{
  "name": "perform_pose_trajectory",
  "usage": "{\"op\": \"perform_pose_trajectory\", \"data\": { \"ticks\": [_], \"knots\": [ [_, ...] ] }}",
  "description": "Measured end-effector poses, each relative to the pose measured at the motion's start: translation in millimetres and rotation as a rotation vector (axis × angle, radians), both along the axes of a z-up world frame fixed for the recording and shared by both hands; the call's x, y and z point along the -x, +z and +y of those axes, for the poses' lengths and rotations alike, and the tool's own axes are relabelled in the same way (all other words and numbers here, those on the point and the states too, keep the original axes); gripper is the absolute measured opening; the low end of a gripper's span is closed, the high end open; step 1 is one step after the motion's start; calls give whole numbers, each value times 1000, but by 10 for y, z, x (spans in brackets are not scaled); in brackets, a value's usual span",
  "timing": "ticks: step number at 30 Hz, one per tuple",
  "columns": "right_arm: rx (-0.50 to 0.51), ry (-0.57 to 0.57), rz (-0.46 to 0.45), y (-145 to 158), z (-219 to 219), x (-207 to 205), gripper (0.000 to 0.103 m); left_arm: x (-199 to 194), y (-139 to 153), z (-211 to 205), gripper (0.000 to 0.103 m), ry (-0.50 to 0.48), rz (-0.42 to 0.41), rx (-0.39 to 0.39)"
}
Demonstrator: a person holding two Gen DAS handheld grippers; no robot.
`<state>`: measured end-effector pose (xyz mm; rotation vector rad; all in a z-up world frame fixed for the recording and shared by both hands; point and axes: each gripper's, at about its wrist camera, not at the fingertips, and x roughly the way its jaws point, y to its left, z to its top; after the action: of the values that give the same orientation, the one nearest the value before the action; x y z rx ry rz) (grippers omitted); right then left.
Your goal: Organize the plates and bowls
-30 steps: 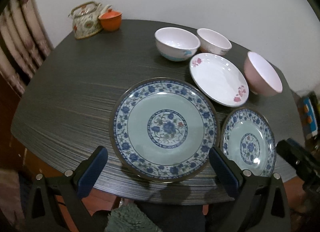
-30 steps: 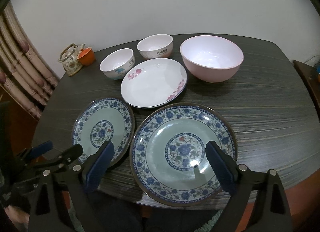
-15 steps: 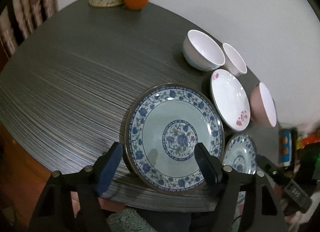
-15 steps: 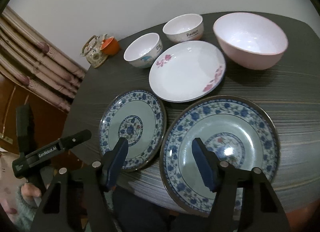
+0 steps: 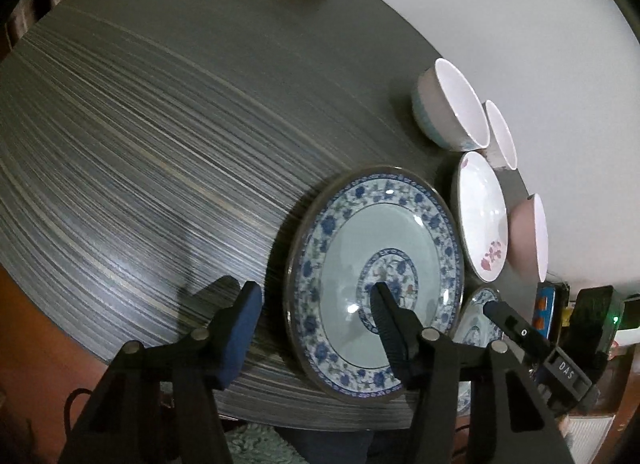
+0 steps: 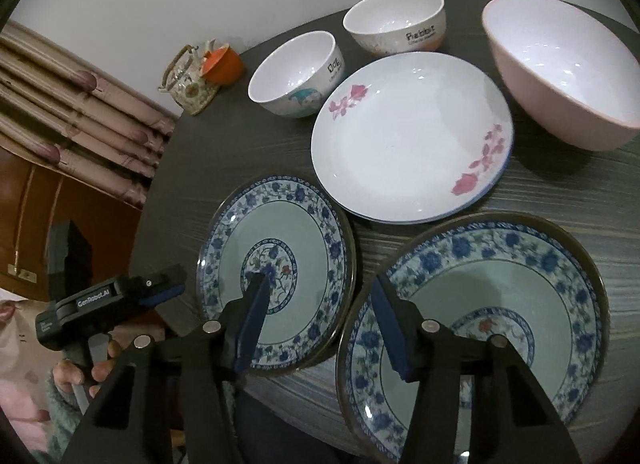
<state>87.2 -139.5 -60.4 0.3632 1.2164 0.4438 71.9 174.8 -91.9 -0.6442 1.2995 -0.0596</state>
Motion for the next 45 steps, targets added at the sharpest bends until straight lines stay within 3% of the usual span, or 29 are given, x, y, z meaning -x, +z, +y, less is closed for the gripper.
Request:
{"op": "perform_pose_trajectory", "data": {
  "ticks": [13, 18, 33, 36, 45],
  "knots": [
    [38, 51, 44, -180, 130, -307, 43, -70, -181, 0, 55, -42, 2, 24],
    [44, 59, 77, -283, 161, -429, 39, -106, -256, -57, 43, -56, 13, 26],
    [38, 72, 106, -489, 219, -560, 21, -155, -378, -93, 25, -74, 9, 16],
    [41, 79, 97, -514, 247, -575, 14, -149, -376, -89, 23, -75, 3, -4],
    [85, 91, 56, -435, 359, -457, 13, -111, -221, 52, 23, -52, -64, -77]
  ]
}}
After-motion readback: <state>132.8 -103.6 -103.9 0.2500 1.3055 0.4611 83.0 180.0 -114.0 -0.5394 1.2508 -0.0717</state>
